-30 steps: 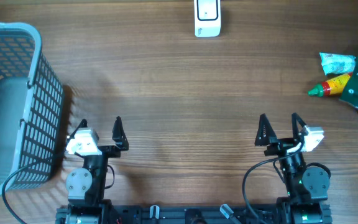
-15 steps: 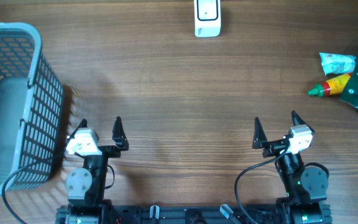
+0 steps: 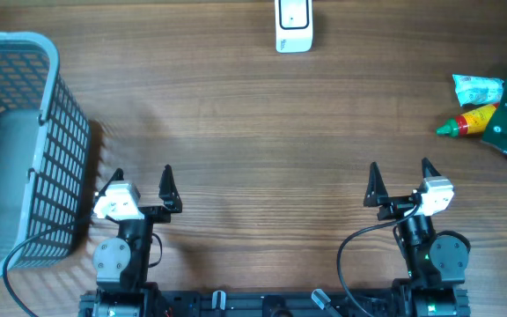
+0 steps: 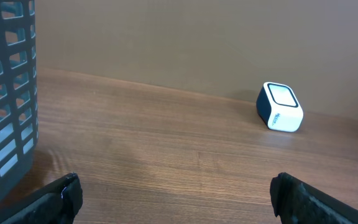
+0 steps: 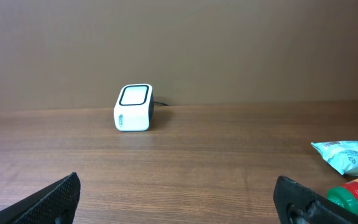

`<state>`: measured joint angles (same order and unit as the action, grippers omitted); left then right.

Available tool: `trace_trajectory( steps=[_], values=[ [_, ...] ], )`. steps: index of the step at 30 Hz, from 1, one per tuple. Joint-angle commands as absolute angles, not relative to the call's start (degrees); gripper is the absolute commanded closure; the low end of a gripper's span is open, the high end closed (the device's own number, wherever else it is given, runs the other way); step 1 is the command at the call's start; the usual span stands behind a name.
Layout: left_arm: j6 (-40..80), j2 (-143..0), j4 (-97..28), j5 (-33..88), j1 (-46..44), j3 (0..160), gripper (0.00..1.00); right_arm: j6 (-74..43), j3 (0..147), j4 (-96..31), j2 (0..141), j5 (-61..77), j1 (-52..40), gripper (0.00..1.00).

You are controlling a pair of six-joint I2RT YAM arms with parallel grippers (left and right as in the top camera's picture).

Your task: Scan the item barcode

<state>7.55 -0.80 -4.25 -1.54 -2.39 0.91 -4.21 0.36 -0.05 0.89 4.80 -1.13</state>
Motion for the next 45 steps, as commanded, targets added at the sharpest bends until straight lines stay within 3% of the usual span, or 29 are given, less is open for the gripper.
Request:
trace_trajectory(
  steps=[1,45],
  values=[
    [6.39,-0.38,-4.08,-0.69,-1.96,0.34,0.00,-3.16,0.32,0.03,0.19,4.01,-0.86,0.00],
    [6.39,-0.38,-4.08,-0.69,-1.96,0.34,0.00,-3.14,0.32,0.08,0.25,4.01,-0.89,0.00]
  ],
)
